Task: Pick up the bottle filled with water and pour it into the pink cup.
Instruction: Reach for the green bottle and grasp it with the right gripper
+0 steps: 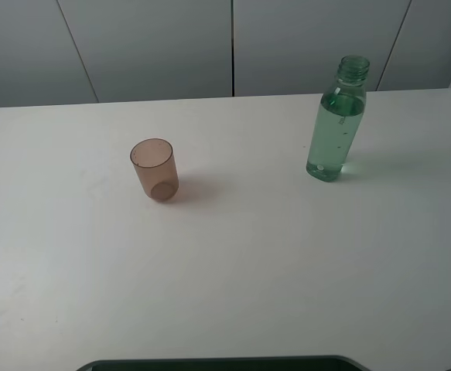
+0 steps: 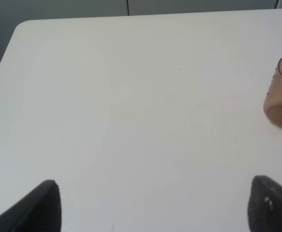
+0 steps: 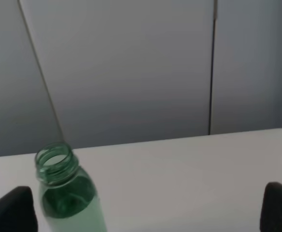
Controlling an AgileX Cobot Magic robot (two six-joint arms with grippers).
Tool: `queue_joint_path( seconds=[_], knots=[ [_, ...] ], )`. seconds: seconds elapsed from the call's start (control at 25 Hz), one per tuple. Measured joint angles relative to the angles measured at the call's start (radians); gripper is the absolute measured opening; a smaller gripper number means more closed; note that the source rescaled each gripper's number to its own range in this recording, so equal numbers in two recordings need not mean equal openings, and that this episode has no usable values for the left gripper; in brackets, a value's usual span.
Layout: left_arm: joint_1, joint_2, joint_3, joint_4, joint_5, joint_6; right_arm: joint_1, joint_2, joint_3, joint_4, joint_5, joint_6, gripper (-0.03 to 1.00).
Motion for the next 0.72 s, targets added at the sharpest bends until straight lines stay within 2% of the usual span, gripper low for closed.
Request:
queue_joint_path(
  seconds=[0.08,0.2,0.32,0.72],
  knots=[
    [0.0,-0.001,0.0,0.0,0.0,0.0,0.0,0.038,0.041,-0.057,-0.111,0.046,1.0],
    [0.0,-0.001,0.0,0.0,0.0,0.0,0.0,0.079,0.127,-0.197,-0.332,0.194,1.0],
    [0.0,-0.001,0.0,0.0,0.0,0.0,0.0,0.11,0.196,-0.291,-0.486,0.308,1.0],
    [0.0,-0.001,0.0,0.0,0.0,0.002,0.0,0.133,0.376,-0.296,-0.658,0.336,1.0]
  ],
)
